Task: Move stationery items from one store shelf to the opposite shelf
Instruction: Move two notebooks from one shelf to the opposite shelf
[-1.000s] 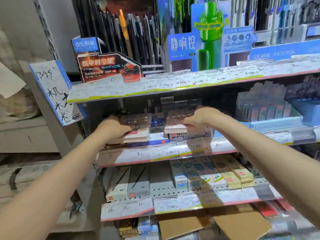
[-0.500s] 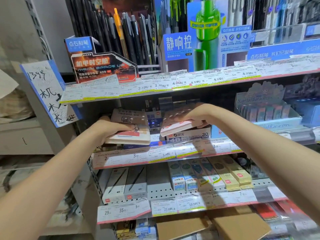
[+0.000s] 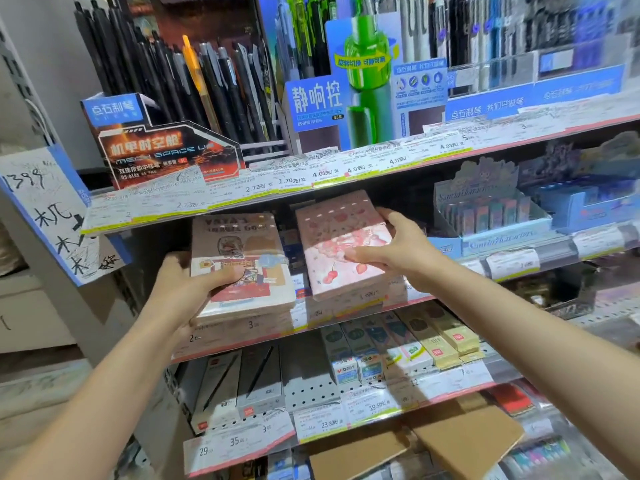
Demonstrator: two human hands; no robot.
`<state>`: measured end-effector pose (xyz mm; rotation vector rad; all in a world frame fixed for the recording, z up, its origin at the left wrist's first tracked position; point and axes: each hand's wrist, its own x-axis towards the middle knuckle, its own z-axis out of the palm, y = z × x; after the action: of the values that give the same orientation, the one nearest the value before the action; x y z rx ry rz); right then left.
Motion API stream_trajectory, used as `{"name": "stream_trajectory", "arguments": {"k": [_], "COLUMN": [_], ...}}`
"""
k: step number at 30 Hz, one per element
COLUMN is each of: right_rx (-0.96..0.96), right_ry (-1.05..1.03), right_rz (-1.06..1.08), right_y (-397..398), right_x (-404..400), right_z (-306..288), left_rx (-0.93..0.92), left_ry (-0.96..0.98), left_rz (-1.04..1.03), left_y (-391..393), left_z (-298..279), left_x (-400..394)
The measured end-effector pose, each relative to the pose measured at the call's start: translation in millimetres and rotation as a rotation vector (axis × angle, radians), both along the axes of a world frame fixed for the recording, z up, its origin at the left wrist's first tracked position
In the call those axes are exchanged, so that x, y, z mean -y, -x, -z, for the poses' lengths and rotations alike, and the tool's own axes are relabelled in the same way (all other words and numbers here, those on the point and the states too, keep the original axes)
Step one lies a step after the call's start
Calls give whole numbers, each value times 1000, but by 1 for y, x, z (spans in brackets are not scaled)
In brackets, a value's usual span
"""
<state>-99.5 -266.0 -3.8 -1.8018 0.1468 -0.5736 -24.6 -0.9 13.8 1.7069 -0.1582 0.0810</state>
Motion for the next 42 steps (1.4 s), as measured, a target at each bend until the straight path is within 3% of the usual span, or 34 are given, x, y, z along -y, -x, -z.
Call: {"name": "stream_trajectory", "arguments": {"k": [8,17,42], "right_rx": [135,190,213], "right_ry": [-223,-314,-290], "right_rz": [-15,178,763], "right_y": [55,135,508], "right_x": [18,73,348], "right_z": [16,32,64], "left_rx": [30,-26,-103], "left_ry": [34,48,146], "left_rz": [257,481,1155], "left_y": [33,67,321], "left_z": [2,11,60], "left_x": [28,112,523]}}
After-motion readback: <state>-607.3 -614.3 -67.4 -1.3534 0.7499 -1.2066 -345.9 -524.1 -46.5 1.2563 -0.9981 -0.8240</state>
